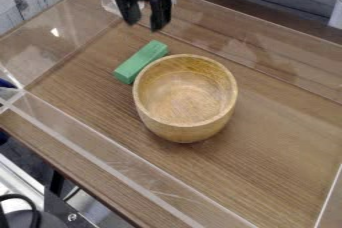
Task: Remove the green block from inside the brown bowl and put it on the table
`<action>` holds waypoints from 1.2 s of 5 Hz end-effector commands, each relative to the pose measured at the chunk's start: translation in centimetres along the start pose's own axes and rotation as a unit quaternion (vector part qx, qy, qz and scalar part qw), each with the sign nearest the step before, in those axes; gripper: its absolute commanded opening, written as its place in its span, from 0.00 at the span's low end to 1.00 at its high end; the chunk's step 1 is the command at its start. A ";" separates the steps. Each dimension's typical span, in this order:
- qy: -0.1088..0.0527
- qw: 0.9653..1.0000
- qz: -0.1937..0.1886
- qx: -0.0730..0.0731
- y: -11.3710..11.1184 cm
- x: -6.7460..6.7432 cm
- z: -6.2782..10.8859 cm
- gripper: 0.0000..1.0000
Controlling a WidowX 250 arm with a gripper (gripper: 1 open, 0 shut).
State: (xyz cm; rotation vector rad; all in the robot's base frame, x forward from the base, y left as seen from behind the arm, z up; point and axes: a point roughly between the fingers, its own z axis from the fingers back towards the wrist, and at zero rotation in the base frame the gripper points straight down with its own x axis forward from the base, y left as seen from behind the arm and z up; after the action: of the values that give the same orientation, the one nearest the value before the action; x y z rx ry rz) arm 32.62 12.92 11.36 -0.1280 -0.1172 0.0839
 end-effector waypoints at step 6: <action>-0.001 0.999 0.016 0.048 5.6 1.5 -3.4 0.00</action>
State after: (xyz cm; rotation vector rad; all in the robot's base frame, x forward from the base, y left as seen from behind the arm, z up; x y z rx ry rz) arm 33.14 17.52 5.08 -0.0703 -0.0469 0.1256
